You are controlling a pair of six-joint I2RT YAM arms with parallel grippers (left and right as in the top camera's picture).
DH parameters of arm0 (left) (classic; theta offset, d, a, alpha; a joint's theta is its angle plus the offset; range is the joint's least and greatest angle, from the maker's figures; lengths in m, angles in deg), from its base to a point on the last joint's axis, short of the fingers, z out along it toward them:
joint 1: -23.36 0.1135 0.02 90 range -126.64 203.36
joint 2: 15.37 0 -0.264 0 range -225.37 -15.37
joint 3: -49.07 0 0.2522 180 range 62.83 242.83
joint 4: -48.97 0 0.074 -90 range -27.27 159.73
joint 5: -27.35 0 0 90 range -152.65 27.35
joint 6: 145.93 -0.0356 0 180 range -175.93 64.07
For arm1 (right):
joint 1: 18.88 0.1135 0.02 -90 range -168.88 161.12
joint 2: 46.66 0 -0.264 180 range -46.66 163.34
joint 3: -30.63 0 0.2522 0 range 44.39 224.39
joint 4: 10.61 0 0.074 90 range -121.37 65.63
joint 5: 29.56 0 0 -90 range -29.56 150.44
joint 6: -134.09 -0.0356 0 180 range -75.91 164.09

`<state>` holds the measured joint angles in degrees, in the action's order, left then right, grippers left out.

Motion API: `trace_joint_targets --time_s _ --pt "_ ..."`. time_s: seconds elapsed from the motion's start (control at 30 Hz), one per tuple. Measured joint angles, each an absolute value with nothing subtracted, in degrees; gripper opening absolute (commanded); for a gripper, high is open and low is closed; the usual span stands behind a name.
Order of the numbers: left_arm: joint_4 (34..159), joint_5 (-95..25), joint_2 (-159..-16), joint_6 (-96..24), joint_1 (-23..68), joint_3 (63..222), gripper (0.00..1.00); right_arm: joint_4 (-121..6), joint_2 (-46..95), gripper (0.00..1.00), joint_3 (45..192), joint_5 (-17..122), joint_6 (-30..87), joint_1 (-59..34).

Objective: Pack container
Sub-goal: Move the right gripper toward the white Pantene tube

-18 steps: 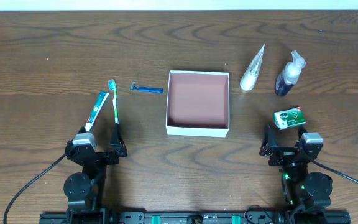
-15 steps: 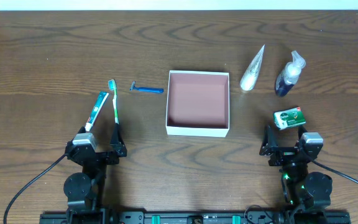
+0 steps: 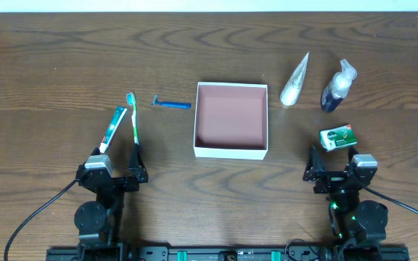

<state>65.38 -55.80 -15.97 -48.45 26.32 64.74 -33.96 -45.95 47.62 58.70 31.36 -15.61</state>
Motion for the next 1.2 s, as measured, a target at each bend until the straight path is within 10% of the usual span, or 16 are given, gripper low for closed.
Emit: trace_joint_targets --time_s 1.2 --pt "65.38 -55.80 -15.95 -48.43 26.32 64.74 0.98 -34.79 -39.63 0.99 50.76 49.15 27.84 -15.59"
